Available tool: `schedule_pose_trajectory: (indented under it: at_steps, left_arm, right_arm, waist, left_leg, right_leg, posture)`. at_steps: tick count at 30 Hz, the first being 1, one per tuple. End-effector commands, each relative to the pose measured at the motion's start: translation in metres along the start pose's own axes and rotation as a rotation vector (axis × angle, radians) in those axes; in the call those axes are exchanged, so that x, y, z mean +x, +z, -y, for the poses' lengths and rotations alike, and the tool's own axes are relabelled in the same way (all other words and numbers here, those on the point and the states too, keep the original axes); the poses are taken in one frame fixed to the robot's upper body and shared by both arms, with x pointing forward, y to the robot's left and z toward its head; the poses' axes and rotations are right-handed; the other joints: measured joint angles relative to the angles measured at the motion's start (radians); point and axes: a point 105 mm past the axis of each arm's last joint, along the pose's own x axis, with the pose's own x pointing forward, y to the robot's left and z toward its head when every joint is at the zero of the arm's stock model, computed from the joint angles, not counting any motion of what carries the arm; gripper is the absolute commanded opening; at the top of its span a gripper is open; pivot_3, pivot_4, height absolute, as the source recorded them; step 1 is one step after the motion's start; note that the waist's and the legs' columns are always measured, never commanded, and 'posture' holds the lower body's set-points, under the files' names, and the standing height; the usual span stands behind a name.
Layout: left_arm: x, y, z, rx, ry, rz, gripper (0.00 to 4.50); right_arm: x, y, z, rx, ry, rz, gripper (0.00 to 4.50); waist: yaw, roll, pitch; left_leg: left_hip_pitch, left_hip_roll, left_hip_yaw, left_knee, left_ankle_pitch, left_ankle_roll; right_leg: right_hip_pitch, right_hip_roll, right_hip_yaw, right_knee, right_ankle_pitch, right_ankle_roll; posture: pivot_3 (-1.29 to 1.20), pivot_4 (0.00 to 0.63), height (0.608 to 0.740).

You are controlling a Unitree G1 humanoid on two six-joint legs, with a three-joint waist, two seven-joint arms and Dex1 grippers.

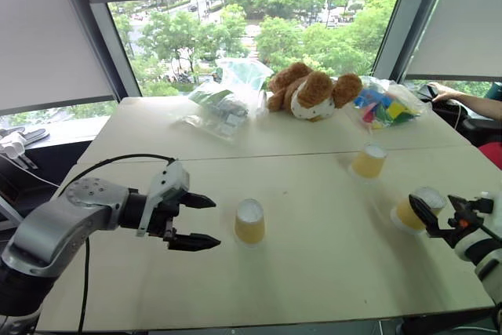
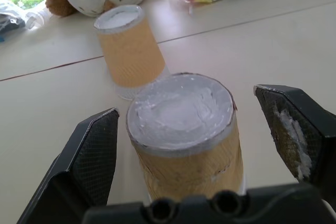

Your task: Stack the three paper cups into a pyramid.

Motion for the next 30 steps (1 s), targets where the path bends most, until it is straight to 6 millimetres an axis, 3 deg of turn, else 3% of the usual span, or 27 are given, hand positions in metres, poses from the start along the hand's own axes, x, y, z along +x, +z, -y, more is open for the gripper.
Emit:
schedule_pose_trajectory:
  at_steps: [1,2,4,8,11,13,16,19,23,29,30]
  left_arm:
    - [-0.002,0.005,-0.003,0.037,0.022,0.015,4.46]
    - [-0.001,0.004,-0.004,0.035,0.028,0.016,4.46]
    - [0.000,0.001,-0.005,0.029,0.036,0.018,4.50]
    - [0.000,-0.001,-0.004,0.023,0.046,0.019,4.50]
    - [0.000,-0.003,-0.005,0.020,0.054,0.016,4.50]
    - [-0.001,-0.005,-0.006,0.020,0.061,0.009,4.50]
    - [-0.002,-0.007,-0.007,0.020,0.061,0.000,4.50]
    - [-0.001,-0.009,-0.007,0.021,0.058,-0.004,4.50]
    - [0.001,-0.010,-0.007,0.024,0.055,-0.006,4.50]
    - [0.004,-0.012,-0.007,0.031,0.060,-0.010,4.50]
    - [0.004,-0.013,-0.007,0.033,0.063,-0.012,4.50]
  right_arm:
    - [0.004,0.010,0.003,-0.007,-0.016,0.051,4.50]
    - [0.006,0.010,0.003,-0.004,-0.015,0.052,4.50]
    - [0.009,0.009,0.003,-0.002,-0.016,0.054,3.93]
    - [0.011,0.008,0.001,-0.003,-0.001,0.053,2.26]
    - [0.012,0.013,0.000,-0.006,0.011,0.064,2.25]
    - [0.012,0.022,-0.011,-0.015,0.070,0.083,2.25]
    - [0.010,0.033,-0.060,-0.018,0.307,0.075,2.25]
    - [0.005,0.031,-0.103,-0.044,0.496,0.026,2.25]
    - [0.010,0.024,-0.135,-0.056,0.609,0.007,2.25]
    - [0.025,0.008,-0.159,-0.157,0.694,-0.009,2.25]
    - [0.027,0.008,-0.159,-0.170,0.692,-0.004,2.75]
  waist:
    - [0.000,0.000,0.000]
    - [0.000,0.000,0.000]
    - [0.000,0.000,0.000]
    - [0.001,0.000,0.000]
    - [0.000,0.000,0.000]
    - [-0.001,0.000,0.000]
    - [-0.002,0.000,0.000]
    - [-0.002,0.000,0.000]
    - [0.003,0.000,0.000]
    - [0.001,0.000,0.000]
    - [0.001,0.000,0.000]
  left_leg:
    - [0.000,0.000,0.000,0.000,0.000,0.000]
    - [0.000,0.000,0.000,0.000,0.000,0.000]
    - [0.000,0.000,0.000,0.000,0.000,0.000]
    - [0.000,0.000,0.000,0.000,0.000,0.000]
    - [0.000,0.000,0.000,0.000,0.000,0.000]
    - [0.000,0.000,0.000,0.000,0.000,0.000]
    - [0.000,0.000,0.000,0.000,0.000,0.000]
    - [0.000,0.001,0.000,0.000,0.000,0.000]
    - [0.000,0.000,0.000,0.000,0.000,0.000]
    - [-0.001,0.000,0.000,0.000,0.000,0.000]
    - [-0.001,0.000,0.000,0.000,0.000,0.000]
  right_leg:
    - [0.000,0.000,0.000,0.000,0.000,0.000]
    - [0.000,0.000,0.000,0.000,0.000,0.000]
    - [0.000,0.000,0.000,0.000,0.000,0.000]
    - [0.000,0.000,0.000,0.000,0.000,0.000]
    - [0.000,0.000,0.000,0.000,0.000,0.000]
    - [0.000,0.000,0.000,0.000,0.000,0.000]
    - [-0.001,0.000,0.000,0.000,0.000,0.000]
    - [-0.001,0.000,0.000,0.000,0.000,0.000]
    - [0.000,0.000,0.000,-0.001,0.000,0.000]
    - [-0.001,0.000,0.000,0.000,0.000,0.000]
    - [-0.001,0.000,0.000,0.000,0.000,0.000]
  posture:
    - [0.00,0.150,0.740]
    - [0.00,0.150,0.740]
    - [0.00,0.150,0.740]
    - [0.00,0.150,0.740]
    - [0.00,0.150,0.740]
    - [0.00,0.150,0.740]
    - [0.00,0.150,0.740]
    - [0.00,0.150,0.740]
    - [0.00,0.150,0.740]
    - [0.00,0.150,0.740]
    - [0.00,0.150,0.740]
